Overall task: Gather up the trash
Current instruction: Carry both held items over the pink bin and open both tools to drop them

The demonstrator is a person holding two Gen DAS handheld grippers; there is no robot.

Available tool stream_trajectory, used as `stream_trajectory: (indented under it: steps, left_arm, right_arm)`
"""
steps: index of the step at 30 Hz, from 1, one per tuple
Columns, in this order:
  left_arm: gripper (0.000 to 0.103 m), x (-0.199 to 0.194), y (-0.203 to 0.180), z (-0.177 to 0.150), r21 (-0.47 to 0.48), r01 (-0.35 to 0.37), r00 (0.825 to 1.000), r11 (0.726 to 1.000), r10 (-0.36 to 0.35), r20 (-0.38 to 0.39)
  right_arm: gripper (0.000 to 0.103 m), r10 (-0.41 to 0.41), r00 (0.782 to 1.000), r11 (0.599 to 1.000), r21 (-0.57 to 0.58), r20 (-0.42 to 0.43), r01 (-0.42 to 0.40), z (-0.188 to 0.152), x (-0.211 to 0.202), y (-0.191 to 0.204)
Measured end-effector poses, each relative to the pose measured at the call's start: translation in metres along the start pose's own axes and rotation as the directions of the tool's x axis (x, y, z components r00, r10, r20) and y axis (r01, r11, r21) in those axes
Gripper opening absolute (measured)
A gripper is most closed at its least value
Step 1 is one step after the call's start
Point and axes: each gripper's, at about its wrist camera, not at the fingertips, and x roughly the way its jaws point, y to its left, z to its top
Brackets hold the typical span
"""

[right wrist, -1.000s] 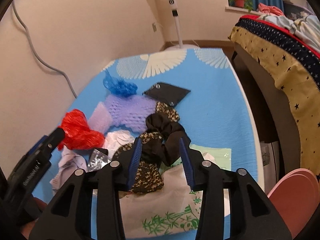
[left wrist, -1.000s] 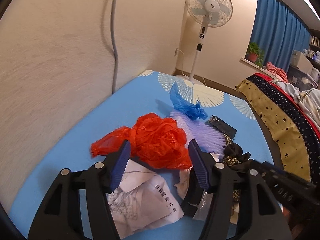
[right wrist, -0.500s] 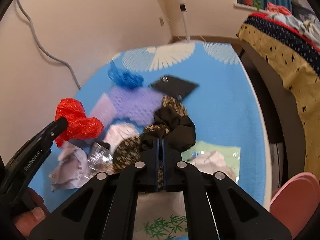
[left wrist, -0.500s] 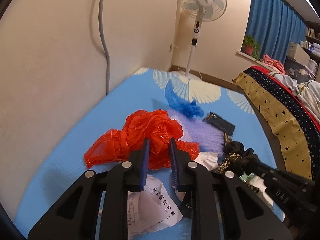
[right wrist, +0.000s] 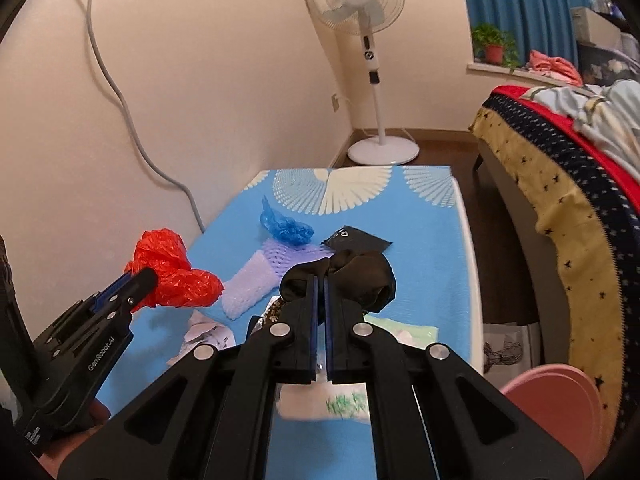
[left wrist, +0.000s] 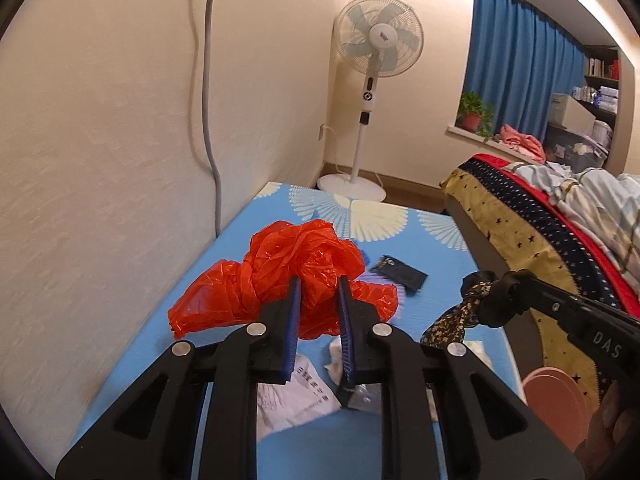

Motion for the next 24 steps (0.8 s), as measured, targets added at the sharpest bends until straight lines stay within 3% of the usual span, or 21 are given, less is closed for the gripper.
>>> stream_trajectory:
  steps: [10,24]
  left_arm:
    - [0.017,-0.041,-0.032,-0.001,0.048,0.090,0.996,0.995,-0.091,0.024]
    - [0.017,-0.083,-0.070,-0.023,0.107,0.198,0.979,0.974,-0.201,0.020]
  right_arm:
    - [0.003,-0.091,0.993,0.995,0.038,0.075,0.089,-0.010,-0.088,-0.031]
    - [0.003,-0.228,0.962,0.972,0.089,0.149,0.216,-0.031,-0.184,-0.083]
